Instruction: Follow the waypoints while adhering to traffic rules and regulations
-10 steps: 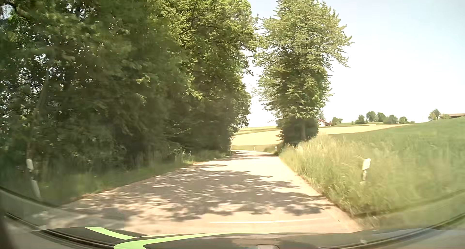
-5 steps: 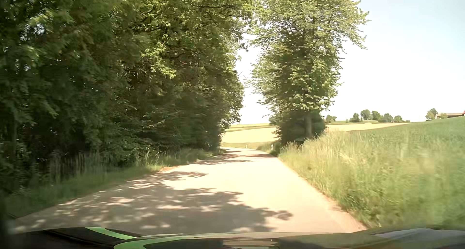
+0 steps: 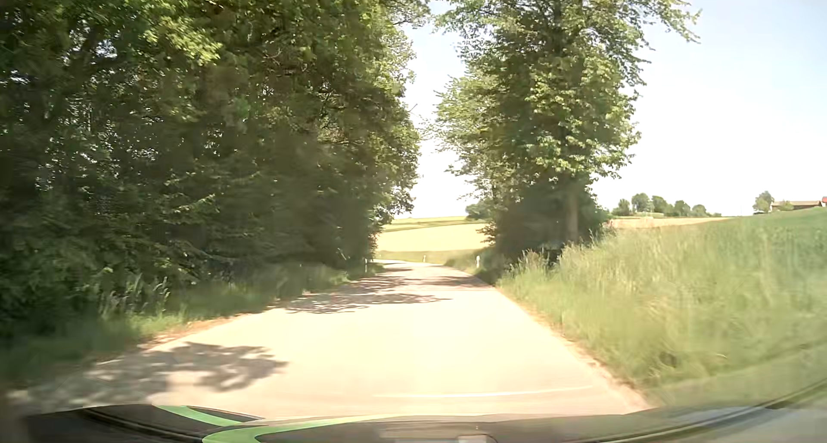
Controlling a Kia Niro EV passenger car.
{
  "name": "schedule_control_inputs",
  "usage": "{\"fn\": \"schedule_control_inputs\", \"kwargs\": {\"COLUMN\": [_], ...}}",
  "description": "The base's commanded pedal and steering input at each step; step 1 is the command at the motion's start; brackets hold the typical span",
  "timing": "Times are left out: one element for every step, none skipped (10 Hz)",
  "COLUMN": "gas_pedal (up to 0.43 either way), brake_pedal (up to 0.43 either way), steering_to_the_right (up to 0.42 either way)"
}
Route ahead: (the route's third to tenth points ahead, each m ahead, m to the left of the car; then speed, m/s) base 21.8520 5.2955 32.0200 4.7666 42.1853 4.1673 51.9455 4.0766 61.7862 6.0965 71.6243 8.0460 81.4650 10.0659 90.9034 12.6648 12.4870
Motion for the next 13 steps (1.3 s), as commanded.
{"fn": "schedule_control_inputs", "kwargs": {"gas_pedal": [0.047,0.047,0.047,0.047,0.059,0.079,0.079,0.079,0.079,0.079,0.079,0.079,0.079], "brake_pedal": [0.0,0.0,0.0,0.0,0.0,0.0,0.0,0.0,0.0,0.0,0.0,0.0,0.0], "steering_to_the_right": [0.02,0.02,0.019,0.017,0.014,0.011,0.01,0.006,0.003,0.001,-0.003,-0.005,-0.008]}}
